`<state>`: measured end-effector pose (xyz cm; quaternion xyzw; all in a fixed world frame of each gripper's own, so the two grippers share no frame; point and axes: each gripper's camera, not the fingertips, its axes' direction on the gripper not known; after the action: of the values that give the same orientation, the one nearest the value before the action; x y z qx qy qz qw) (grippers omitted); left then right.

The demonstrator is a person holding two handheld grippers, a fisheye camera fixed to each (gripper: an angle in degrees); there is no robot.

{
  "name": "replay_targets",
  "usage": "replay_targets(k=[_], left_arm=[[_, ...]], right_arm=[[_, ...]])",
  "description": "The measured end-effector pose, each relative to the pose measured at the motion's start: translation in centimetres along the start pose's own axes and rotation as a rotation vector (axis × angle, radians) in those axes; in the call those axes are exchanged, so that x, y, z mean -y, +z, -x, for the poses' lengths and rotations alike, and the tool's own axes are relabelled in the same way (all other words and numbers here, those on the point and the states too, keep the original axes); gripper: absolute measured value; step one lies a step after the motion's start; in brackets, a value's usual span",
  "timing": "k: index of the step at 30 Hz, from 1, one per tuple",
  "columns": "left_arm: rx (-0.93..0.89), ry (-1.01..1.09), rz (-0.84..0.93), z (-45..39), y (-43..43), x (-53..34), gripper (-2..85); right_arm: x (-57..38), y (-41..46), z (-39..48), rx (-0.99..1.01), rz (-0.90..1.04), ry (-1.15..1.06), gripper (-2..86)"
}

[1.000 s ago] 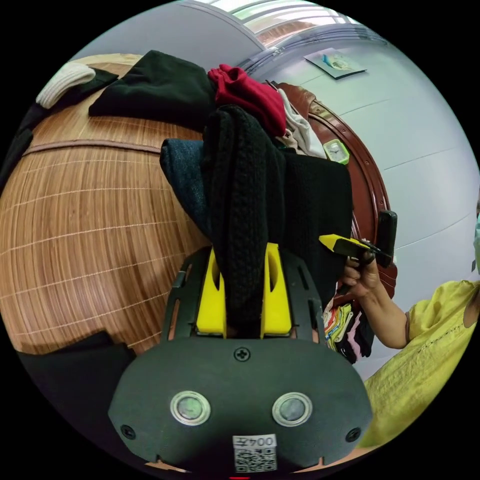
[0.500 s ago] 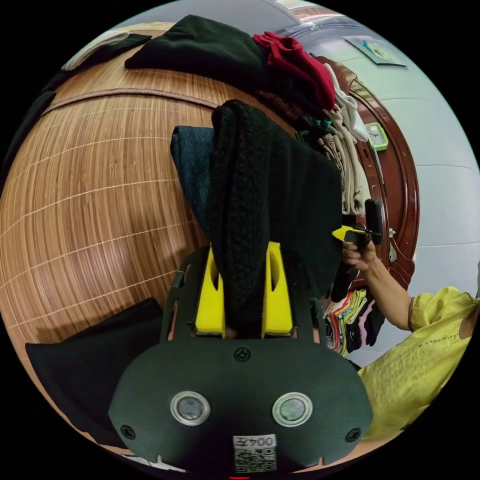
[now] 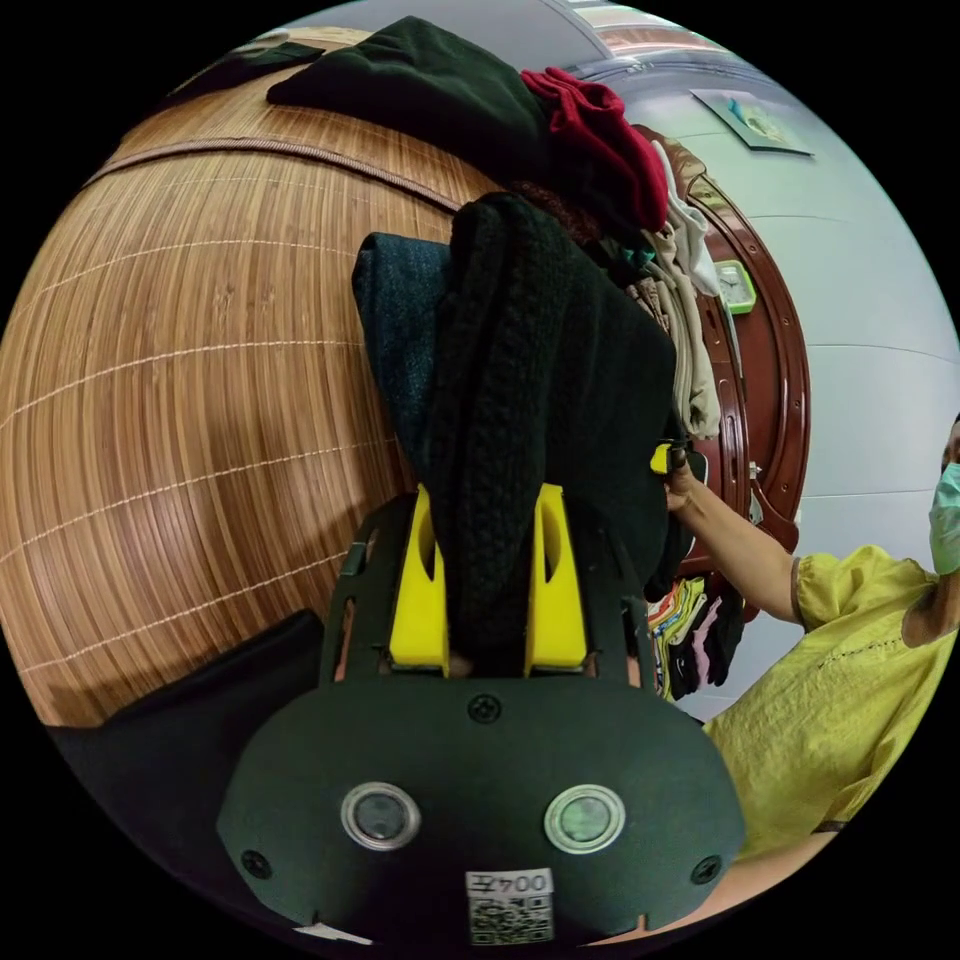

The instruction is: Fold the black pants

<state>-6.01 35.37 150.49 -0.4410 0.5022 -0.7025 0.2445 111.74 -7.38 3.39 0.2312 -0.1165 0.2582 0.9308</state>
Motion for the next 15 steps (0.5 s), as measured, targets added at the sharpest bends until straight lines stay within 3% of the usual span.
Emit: replay_targets(k=[7,15], left_arm=[[-0.120,-0.006,0.000,2.3,-0.2,0.3,13.4],[-0.025,0.087,-0.030,-1.7,-2.8,-0.8,13.3]], right_arm=[[1.3,2.3,-2.2,0.075,0.032,-0.036,17.0],[-4.0,3.2,4.6,-0.119,-0.190,-0.074,14.6]])
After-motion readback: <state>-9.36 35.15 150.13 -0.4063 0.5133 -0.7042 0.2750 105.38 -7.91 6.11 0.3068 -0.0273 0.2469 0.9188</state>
